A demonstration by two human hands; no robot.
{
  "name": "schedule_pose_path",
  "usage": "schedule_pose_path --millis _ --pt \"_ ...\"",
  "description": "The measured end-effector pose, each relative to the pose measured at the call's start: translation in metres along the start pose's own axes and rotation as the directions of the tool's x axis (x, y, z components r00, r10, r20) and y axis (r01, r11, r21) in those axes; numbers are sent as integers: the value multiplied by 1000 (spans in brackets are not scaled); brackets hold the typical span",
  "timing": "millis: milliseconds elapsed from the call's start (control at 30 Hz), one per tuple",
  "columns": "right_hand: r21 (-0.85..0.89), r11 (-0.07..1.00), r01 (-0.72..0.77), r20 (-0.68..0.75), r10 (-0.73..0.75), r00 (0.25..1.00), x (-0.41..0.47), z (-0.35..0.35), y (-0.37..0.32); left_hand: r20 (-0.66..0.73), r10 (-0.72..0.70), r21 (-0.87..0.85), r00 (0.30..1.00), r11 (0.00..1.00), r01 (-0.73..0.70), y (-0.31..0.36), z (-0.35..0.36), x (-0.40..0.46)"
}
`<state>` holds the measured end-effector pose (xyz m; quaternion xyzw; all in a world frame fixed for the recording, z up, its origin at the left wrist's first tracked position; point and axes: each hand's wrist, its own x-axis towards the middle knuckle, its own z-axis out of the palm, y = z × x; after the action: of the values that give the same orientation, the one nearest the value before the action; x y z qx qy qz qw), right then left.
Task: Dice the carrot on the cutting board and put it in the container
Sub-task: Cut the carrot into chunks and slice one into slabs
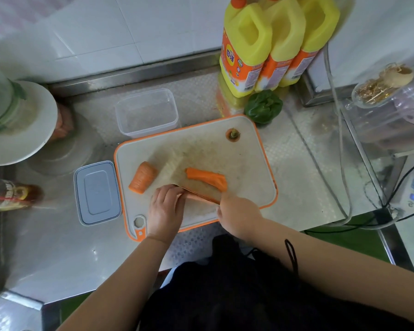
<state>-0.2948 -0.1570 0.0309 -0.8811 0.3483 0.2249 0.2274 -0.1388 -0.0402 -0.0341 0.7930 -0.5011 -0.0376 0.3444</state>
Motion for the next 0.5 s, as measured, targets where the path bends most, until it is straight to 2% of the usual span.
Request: schedule_pose_path --millis 133,167,200,233,267,300,333,367,433,500 --pt "6 1000 20 -38 -20 999 -8 3 3 -76 -18 -55 997 998 14 16 -30 44" --pt "26 999 26 -45 -25 999 -10 4 3 -13 -18 -51 1000 999 17 21 -34 60" --pt "52 998 26 -45 -23 999 -11 5 3 133 -31 -45 991 998 37 28 -35 76" --pt "72 997 23 -41 -20 999 -11 4 4 358 -53 -10 932 998 61 32 -33 91" --pt "84 996 20 -36 -17 999 -11 4 4 590 -73 87 804 996 27 36 -26 104" --pt "95 995 20 -34 -17 999 -11 3 5 760 -77 177 646 980 -92 41 -19 114" --pt "109 994 23 -35 -19 999 -11 1 7 857 -80 224 510 948 -227 46 -11 120" --pt "126 992 28 -39 -23 999 -12 0 8 908 -87 241 410 908 -341 49 -4 124" --pt "156 987 33 -48 -26 998 -13 0 11 947 -95 241 308 842 -482 54 6 127" --pt "164 986 29 -49 -21 999 -14 1 12 957 -58 219 283 785 -580 58 11 127"
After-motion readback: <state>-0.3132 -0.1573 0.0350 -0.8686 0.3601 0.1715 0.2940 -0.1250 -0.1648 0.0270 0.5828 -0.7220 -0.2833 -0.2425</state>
